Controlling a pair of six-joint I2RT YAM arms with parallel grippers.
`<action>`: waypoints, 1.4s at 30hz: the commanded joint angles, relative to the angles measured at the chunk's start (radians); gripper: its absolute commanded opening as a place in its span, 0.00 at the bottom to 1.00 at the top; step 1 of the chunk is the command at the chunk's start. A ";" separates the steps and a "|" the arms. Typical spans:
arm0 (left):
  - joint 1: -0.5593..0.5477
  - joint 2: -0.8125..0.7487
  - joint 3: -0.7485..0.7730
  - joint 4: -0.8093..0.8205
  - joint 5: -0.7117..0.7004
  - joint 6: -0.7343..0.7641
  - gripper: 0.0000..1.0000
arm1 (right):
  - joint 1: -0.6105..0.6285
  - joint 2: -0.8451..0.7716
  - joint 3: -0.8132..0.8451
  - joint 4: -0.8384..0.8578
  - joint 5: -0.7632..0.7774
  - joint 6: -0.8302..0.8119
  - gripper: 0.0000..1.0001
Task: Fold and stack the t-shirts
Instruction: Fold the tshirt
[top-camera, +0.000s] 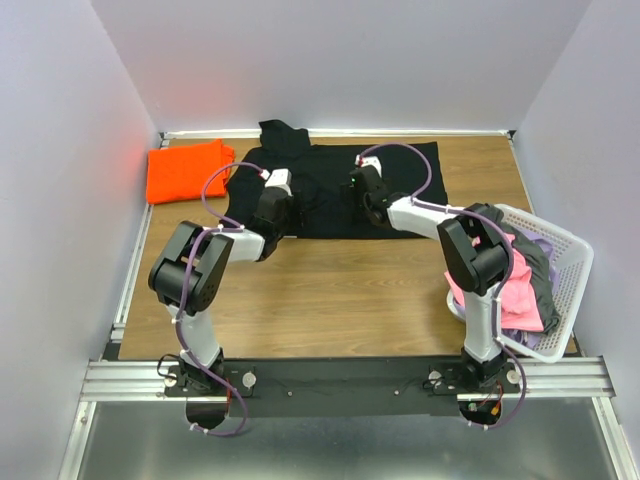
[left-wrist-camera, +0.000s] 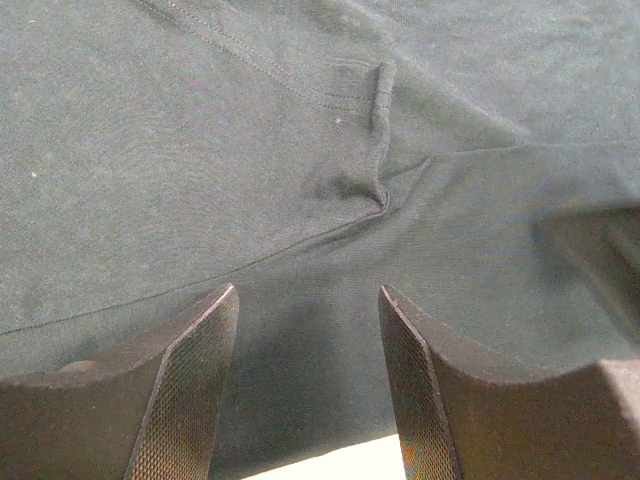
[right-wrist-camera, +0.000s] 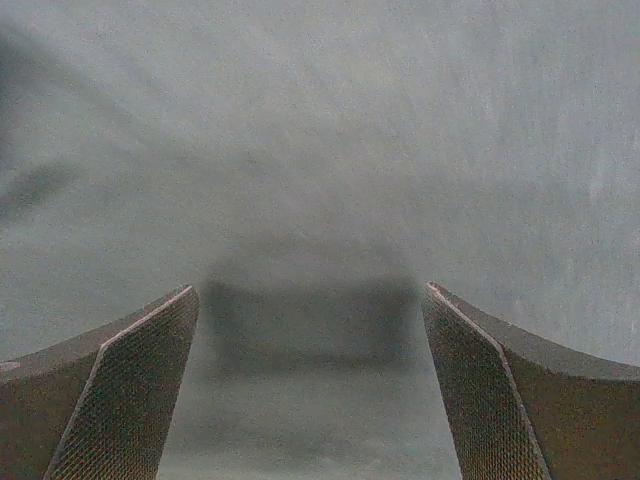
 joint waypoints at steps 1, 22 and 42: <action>-0.005 0.026 0.006 0.037 -0.019 0.029 0.66 | -0.016 -0.054 -0.071 0.028 0.049 0.064 0.98; -0.030 -0.025 -0.158 0.012 -0.045 -0.021 0.64 | -0.015 -0.169 -0.384 0.032 -0.022 0.226 0.97; -0.158 -0.153 -0.327 -0.048 -0.214 -0.199 0.64 | 0.040 -0.303 -0.612 0.029 -0.080 0.317 0.96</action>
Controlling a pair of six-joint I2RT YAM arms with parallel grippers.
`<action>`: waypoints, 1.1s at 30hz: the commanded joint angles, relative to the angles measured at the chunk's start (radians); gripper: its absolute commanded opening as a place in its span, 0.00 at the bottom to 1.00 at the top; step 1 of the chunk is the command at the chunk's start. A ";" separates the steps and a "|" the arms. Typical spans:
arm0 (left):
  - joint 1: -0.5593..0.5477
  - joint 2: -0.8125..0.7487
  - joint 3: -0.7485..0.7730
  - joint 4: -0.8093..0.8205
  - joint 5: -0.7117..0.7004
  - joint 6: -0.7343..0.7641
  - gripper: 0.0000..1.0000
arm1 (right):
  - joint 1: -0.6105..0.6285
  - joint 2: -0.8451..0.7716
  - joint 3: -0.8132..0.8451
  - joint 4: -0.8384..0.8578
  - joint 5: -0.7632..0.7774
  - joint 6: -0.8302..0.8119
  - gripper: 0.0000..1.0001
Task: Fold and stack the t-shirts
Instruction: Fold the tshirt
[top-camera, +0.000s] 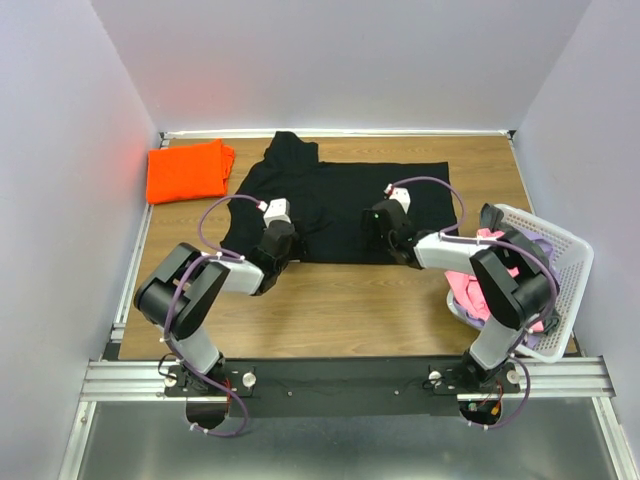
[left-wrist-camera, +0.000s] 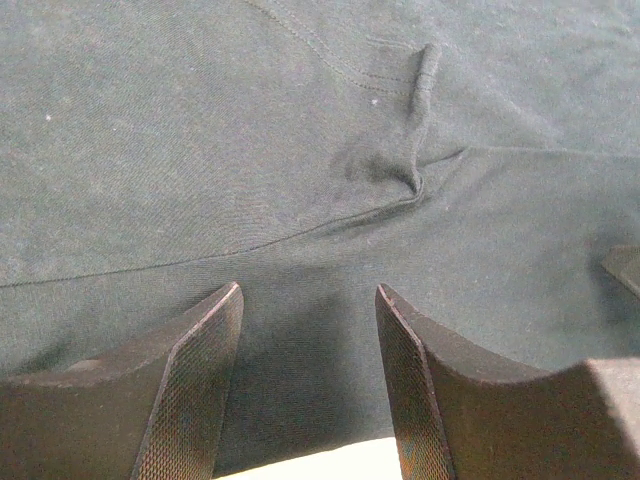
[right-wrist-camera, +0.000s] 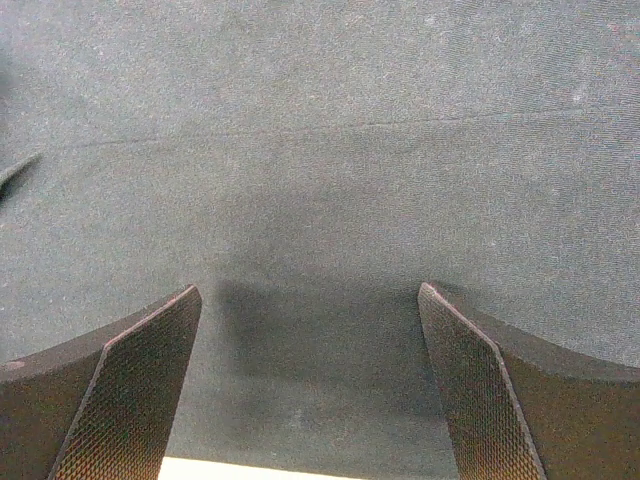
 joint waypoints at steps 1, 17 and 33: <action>-0.015 0.000 -0.040 -0.141 -0.050 -0.047 0.64 | 0.022 0.001 -0.098 -0.162 -0.067 0.073 0.96; -0.038 -0.187 0.118 -0.250 -0.140 0.051 0.67 | 0.035 -0.139 -0.051 -0.164 -0.003 0.018 0.96; 0.008 0.129 0.218 -0.117 -0.119 0.098 0.68 | 0.033 0.032 0.086 -0.152 0.096 -0.011 0.97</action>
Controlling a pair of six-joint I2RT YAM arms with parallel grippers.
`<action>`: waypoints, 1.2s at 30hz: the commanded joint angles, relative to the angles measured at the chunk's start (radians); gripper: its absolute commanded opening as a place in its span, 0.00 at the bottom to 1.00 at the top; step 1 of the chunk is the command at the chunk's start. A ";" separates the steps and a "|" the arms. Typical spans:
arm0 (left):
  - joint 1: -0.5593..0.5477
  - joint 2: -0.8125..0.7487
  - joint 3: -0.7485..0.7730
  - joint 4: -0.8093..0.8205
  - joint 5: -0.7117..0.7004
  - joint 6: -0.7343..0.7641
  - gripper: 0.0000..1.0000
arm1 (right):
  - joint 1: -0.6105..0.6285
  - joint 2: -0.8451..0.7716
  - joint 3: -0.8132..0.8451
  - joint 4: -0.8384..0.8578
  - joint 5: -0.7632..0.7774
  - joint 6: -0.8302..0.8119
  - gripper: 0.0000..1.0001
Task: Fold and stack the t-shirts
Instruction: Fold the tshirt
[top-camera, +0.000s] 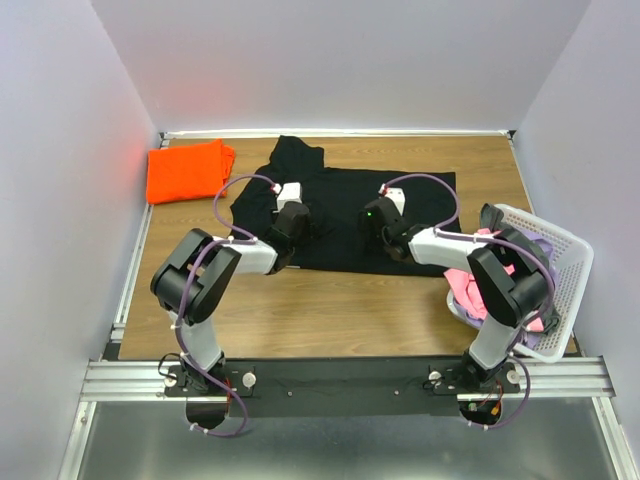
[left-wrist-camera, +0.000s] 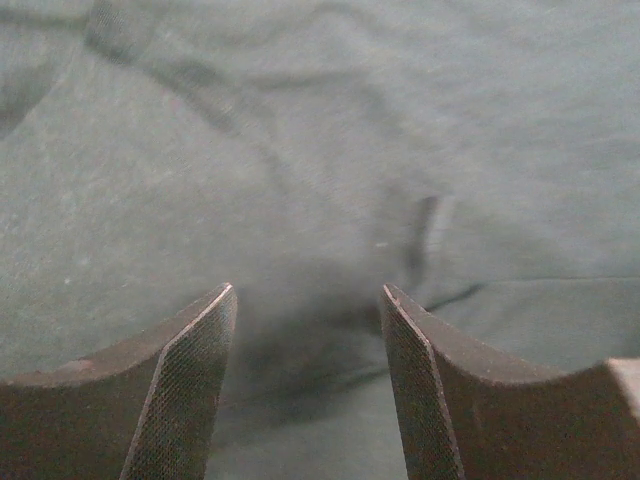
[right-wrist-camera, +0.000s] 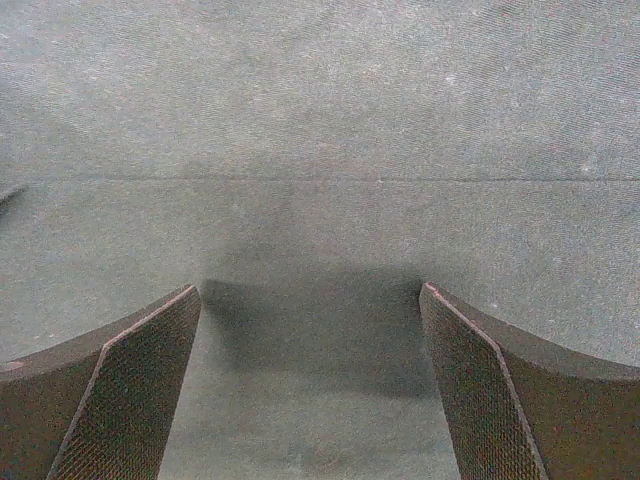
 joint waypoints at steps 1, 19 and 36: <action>0.017 0.034 -0.021 0.060 -0.017 -0.006 0.67 | 0.006 0.029 0.014 -0.007 0.046 -0.006 0.97; -0.015 -0.052 -0.221 0.048 -0.063 -0.158 0.67 | 0.043 -0.060 -0.200 -0.005 -0.104 0.109 0.96; -0.128 -0.121 -0.305 -0.051 -0.144 -0.343 0.67 | 0.154 -0.135 -0.271 -0.039 -0.058 0.169 0.95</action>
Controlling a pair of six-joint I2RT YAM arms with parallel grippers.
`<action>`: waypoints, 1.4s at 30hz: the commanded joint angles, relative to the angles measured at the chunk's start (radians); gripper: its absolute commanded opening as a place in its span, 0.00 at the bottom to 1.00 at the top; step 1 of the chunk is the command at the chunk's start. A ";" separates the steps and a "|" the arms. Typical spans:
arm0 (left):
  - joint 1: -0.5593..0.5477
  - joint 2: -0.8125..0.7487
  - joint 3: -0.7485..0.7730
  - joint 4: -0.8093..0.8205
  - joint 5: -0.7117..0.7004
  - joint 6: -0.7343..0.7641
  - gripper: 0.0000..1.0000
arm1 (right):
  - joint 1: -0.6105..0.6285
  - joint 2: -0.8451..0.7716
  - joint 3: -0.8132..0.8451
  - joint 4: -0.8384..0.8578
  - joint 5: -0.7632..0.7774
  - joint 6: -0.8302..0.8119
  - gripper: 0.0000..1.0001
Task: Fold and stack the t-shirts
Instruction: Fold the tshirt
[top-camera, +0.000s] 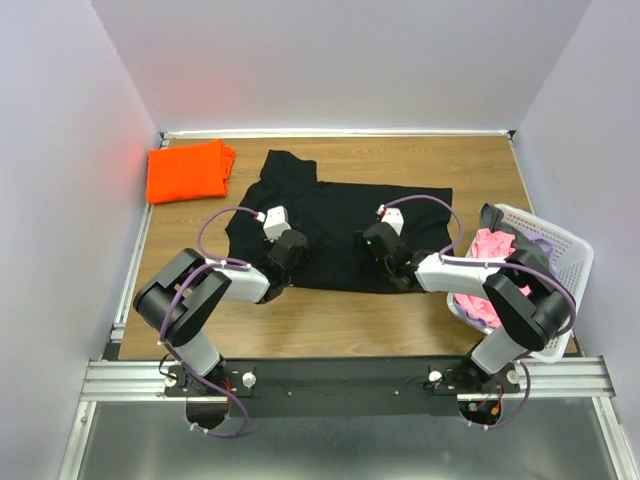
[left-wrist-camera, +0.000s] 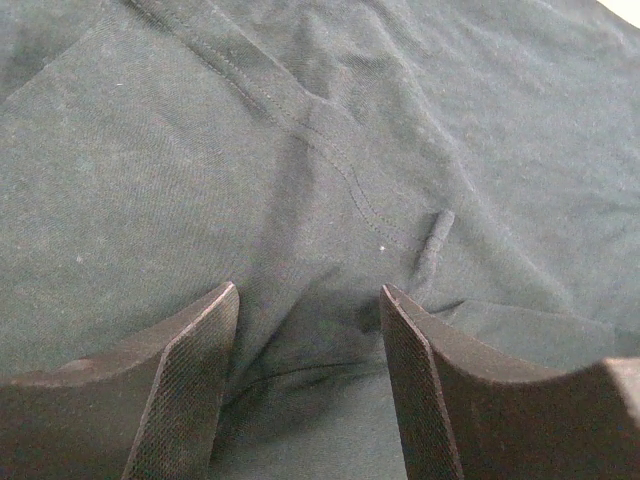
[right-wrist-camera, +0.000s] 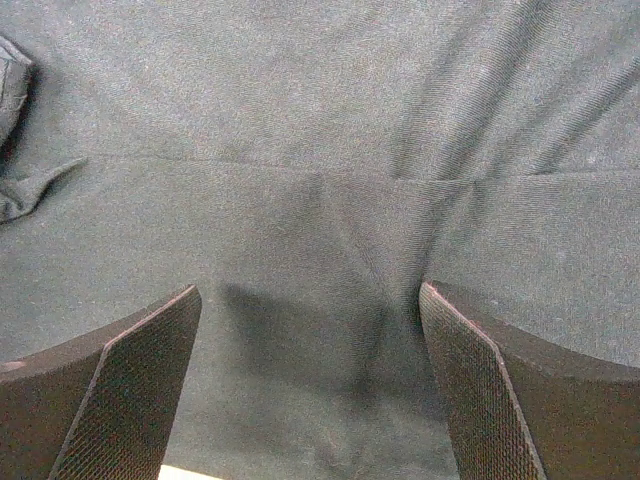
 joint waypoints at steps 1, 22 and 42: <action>-0.027 0.013 -0.049 -0.161 -0.012 -0.081 0.67 | 0.022 0.009 -0.066 -0.160 -0.041 0.076 0.95; 0.105 -0.179 0.308 -0.294 -0.062 0.301 0.72 | -0.050 -0.097 0.170 -0.233 0.169 -0.030 0.99; 0.416 0.559 1.288 -0.608 0.269 0.565 0.71 | -0.564 0.396 0.705 -0.228 -0.063 -0.145 0.96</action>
